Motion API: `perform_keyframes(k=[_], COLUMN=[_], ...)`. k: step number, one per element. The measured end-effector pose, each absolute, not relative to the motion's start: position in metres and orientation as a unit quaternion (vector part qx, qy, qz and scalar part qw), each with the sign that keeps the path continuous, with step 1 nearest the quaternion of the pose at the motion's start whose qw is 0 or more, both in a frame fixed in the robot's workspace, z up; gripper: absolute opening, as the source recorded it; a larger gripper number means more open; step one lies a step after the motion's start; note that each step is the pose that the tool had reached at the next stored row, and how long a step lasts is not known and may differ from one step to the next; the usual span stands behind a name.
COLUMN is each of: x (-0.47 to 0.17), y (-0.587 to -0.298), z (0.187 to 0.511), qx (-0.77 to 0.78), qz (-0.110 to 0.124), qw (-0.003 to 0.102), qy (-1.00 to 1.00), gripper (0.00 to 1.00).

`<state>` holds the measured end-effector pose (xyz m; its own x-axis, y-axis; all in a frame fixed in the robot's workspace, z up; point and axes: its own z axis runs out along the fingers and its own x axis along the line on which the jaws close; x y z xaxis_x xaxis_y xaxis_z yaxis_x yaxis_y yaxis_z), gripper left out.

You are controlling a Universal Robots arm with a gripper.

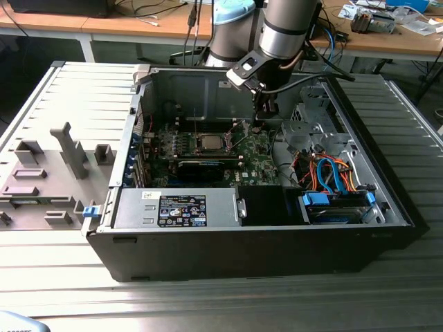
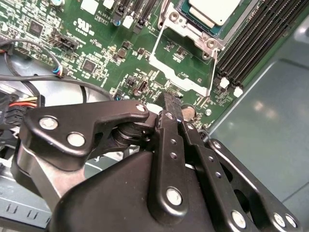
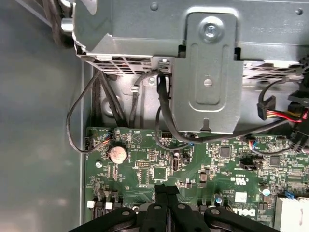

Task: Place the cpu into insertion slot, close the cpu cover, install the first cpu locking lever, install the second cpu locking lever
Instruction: 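Close the cpu cover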

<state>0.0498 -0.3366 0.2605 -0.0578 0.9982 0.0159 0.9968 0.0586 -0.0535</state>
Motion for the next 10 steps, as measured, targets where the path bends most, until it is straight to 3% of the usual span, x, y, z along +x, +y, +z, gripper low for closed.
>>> perform_keyframes(k=[10], x=[0.05], y=[-0.332], z=[0.248], qx=[-0.677], qz=[0.014], qw=[0.025], qy=[-0.736], gripper=[0.11])
